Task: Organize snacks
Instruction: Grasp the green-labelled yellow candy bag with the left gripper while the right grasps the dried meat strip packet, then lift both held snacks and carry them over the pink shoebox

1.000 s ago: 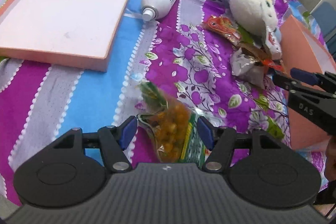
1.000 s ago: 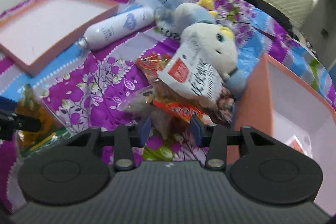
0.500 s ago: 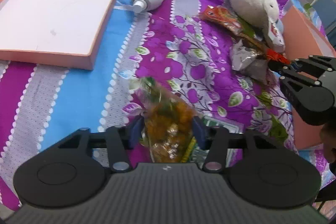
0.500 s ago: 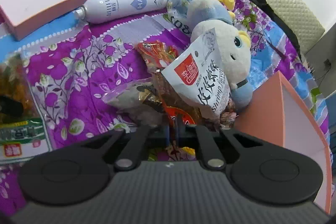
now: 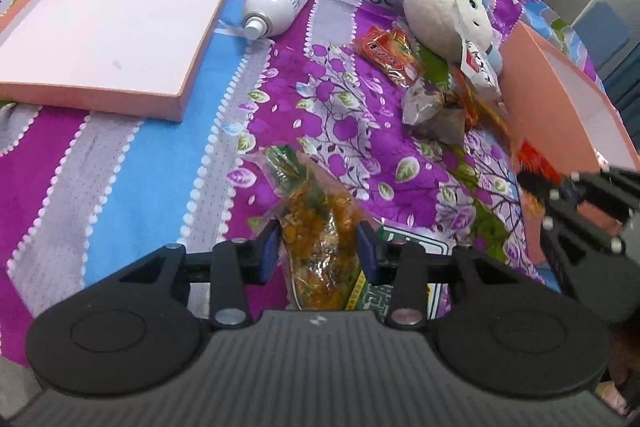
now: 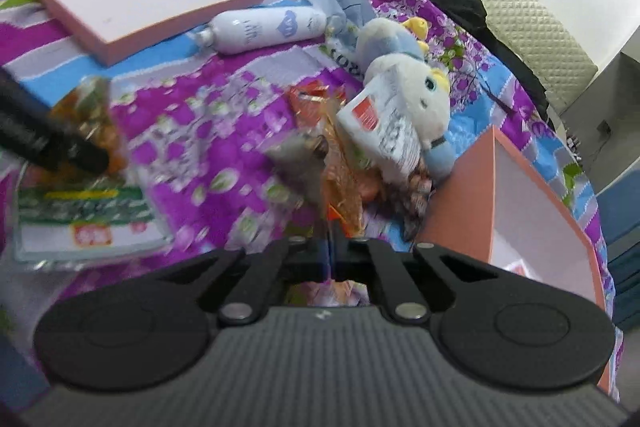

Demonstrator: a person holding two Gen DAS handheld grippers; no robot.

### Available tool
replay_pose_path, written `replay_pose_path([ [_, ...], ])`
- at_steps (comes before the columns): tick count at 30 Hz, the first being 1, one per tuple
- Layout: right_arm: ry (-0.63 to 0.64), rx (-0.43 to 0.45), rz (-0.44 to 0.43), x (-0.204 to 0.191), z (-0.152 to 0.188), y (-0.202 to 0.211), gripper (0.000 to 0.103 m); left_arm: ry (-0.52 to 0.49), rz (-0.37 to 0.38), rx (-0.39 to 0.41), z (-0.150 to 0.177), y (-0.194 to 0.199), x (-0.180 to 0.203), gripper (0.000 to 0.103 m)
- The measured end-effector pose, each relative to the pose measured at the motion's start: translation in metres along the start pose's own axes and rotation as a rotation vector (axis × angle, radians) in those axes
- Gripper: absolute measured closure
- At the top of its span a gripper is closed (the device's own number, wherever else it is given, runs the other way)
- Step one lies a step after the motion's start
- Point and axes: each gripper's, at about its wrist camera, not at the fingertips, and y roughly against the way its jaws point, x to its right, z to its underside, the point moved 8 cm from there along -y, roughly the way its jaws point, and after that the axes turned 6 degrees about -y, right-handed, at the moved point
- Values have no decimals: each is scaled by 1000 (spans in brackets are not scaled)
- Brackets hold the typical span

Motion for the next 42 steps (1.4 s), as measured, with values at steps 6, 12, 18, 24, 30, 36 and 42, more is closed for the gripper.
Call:
replay_pose_path([
  [6, -20, -40, -31, -21, 29, 30, 99, 6, 5, -2, 15, 12, -1, 59],
  [12, -97, -82, -109, -37, 52, 51, 99, -16, -4, 11, 24, 23, 2, 61],
  [18, -302, -124, -228, -38, 70, 59, 93, -34, -3, 24, 31, 30, 3, 63],
  [24, -521, -136, -322, -24, 79, 60, 30, -37, -3, 19, 38, 28, 2, 64],
  [30, -677, -98, -272, -3, 79, 53, 25, -47, -6, 18, 40, 28, 1, 64],
  [36, -653, -136, -214, -3, 82, 16, 25, -63, -12, 3, 41, 24, 0, 65],
  [42, -612, -159, -198, -11, 82, -8, 22, -64, -18, -14, 42, 19, 0, 65],
])
